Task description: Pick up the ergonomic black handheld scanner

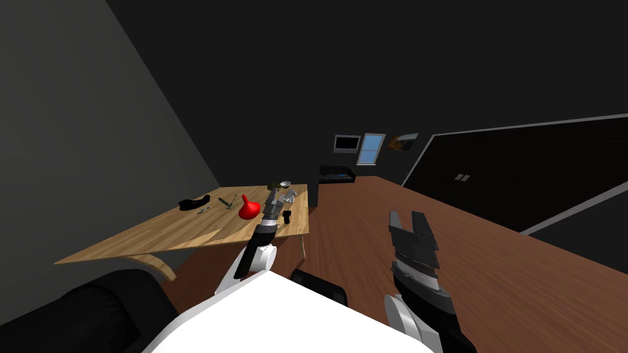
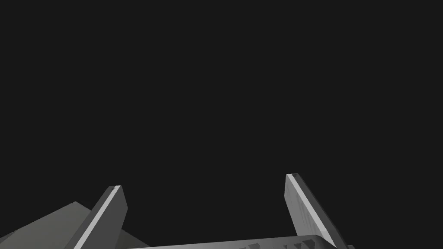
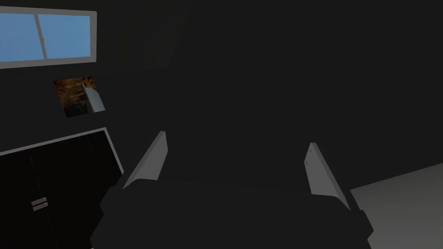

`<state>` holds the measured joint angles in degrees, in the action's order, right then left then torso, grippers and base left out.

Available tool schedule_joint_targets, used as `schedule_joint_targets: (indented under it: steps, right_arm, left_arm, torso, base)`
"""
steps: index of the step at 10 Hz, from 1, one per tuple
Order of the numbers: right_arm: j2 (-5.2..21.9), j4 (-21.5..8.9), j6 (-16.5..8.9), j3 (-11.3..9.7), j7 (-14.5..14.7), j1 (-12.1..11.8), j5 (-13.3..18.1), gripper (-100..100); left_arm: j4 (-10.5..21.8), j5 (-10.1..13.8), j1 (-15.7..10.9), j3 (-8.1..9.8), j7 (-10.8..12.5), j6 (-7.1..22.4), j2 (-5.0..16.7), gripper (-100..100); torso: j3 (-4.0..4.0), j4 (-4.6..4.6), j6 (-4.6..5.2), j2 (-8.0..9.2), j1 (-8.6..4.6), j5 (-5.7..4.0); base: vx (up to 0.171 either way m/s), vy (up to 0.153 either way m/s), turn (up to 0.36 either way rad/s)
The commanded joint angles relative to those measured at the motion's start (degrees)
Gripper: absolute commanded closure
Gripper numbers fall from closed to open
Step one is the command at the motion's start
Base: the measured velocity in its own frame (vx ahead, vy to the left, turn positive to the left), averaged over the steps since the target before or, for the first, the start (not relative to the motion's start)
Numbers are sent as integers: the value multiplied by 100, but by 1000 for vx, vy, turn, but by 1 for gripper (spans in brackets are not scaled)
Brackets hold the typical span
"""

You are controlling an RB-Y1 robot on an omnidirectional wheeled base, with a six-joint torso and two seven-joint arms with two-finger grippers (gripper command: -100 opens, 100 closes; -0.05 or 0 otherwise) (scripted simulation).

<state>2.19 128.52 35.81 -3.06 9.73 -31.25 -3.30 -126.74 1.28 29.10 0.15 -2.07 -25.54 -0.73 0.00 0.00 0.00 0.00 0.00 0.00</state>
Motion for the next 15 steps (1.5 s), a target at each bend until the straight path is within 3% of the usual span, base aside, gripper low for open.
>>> schedule_joint_targets:
  steps: [1,8,14,15]
  right_arm:
    - [0,0,0,0,0,0,0,0]
    - [-1,0,0,-1,0,0,0,0]
    - [0,0,0,0,0,0,0,0]
    - [0,0,0,0,0,0,0,0]
  left_arm:
    - [173,79,-96,2,29,-31,234,-100]
    - [1088,422,-550,25,169,-174,738,-100]
    - [2221,750,-1031,74,338,-345,944,-100]
    - [2270,750,-1031,74,338,-345,944,-100]
  torso:
    - [0,0,0,0,0,0]
    - [2,1,0,3,-23,-5]
    - [2,1,0,3,-19,-5]
    - [1,0,0,1,-19,-5]
  base:
    - [-13,-36,42]
    - [-18,-59,40]
    - [-17,-56,42]
    - [-3,-35,14]
